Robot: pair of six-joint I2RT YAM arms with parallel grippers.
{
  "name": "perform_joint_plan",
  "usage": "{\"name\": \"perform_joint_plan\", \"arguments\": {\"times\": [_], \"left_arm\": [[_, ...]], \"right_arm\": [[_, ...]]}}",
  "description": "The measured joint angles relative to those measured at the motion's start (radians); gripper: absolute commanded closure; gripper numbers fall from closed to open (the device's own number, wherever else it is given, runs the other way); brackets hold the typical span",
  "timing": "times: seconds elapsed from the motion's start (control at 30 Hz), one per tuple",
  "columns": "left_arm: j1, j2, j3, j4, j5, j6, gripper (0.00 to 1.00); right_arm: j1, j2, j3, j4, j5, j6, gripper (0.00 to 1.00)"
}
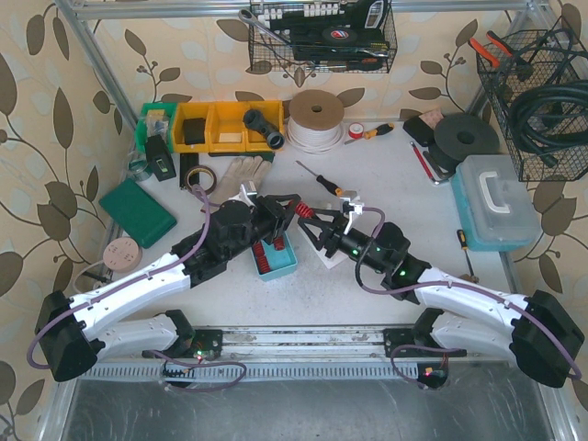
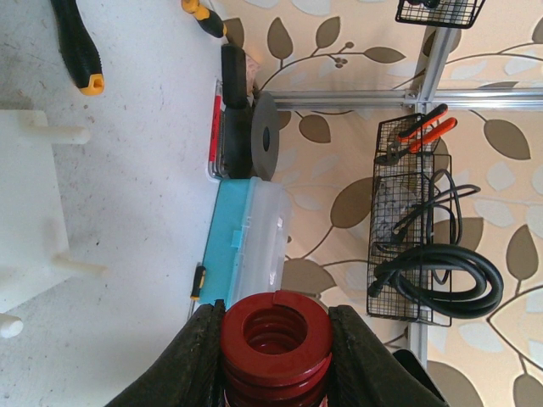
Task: Install the large spring
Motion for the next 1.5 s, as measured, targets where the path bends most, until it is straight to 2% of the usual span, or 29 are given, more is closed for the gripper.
{"name": "perform_joint_plan", "arguments": {"times": [0.53, 0.63, 0.8, 0.97, 1.1, 1.5], "left_arm": [[0.0, 0.001, -0.008, -0.011, 0.0, 0.0, 1.0], [0.0, 0.002, -0.008, -0.01, -0.001, 0.0, 1.0], [-0.006, 0.001, -0.008, -0.011, -0.002, 0.0, 1.0], [-0.006, 0.002, -0.008, -0.011, -0.002, 0.0, 1.0], [-0.006, 0.002, -0.008, -0.011, -0.002, 0.0, 1.0], [-0.006, 0.002, -0.008, -0.014, -0.009, -0.001, 1.0]], "right_arm": [[0.0, 0.011, 0.021, 0.003, 0.0, -0.003, 0.62], [0.0, 0.012, 0.021, 0.002, 0.003, -0.003, 0.62], [0.0, 0.024, 0.024, 0.002, 0.002, -0.003, 0.56], [0.0, 0.043, 0.034, 0.002, 0.0, -0.003, 0.58], [0.0, 0.043, 0.036, 0.003, 0.0, -0.003, 0.62], [0.0, 0.034, 0.037, -0.018, 0.011, -0.003, 0.87]]}}
